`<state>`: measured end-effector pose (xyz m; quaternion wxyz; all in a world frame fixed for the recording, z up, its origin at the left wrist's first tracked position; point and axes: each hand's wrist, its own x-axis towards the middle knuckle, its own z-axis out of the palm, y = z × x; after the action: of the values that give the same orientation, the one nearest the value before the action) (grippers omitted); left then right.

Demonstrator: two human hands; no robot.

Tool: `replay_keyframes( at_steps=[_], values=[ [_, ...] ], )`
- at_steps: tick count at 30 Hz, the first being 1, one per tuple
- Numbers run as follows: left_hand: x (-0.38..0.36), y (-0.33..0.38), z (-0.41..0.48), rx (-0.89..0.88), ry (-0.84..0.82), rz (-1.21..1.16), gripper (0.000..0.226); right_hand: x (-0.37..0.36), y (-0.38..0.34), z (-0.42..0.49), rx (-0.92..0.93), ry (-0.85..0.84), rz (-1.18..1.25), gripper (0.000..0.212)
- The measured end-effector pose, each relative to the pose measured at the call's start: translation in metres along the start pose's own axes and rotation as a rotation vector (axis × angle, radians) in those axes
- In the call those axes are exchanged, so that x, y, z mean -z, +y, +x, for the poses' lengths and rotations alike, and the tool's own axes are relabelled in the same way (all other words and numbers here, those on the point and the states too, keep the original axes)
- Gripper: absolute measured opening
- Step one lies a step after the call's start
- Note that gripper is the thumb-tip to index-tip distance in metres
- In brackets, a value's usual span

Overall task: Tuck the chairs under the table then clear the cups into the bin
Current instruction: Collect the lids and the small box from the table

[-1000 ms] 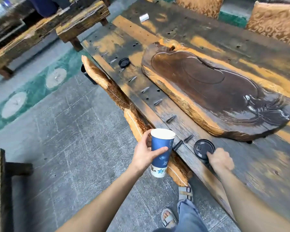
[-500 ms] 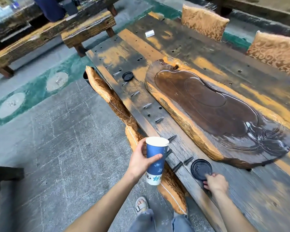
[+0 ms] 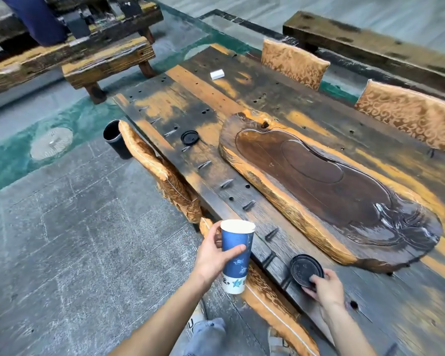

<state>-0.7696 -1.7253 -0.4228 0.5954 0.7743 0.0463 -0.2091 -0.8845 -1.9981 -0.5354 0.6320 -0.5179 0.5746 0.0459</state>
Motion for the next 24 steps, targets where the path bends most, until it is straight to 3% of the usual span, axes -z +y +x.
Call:
replay_keyframes(
  at_steps=[8, 13, 17, 21, 24],
  values=[
    [0.108, 0.008, 0.052, -0.067, -0.049, -0.008, 0.081, -0.114, -0.014, -0.058, 0.037, 0.096, 0.074, 0.042],
    [0.17, 0.006, 0.079, -0.088, -0.055, -0.023, 0.085, -0.182, -0.022, -0.09, -0.009, -0.012, 0.172, 0.037],
    [0.209, 0.003, 0.095, -0.086, -0.043, -0.031, 0.081, -0.222, -0.029, -0.108, 0.033, -0.079, 0.123, 0.048],
    [0.245, 0.007, 0.111, -0.074, -0.022, -0.073, 0.085, -0.256, -0.042, -0.122, 0.087, -0.114, 0.066, 0.027],
    [0.266, 0.013, 0.127, -0.081, 0.011, -0.082, 0.085, -0.283, -0.054, -0.121, 0.106, -0.106, 0.02, 0.033]
  ],
)
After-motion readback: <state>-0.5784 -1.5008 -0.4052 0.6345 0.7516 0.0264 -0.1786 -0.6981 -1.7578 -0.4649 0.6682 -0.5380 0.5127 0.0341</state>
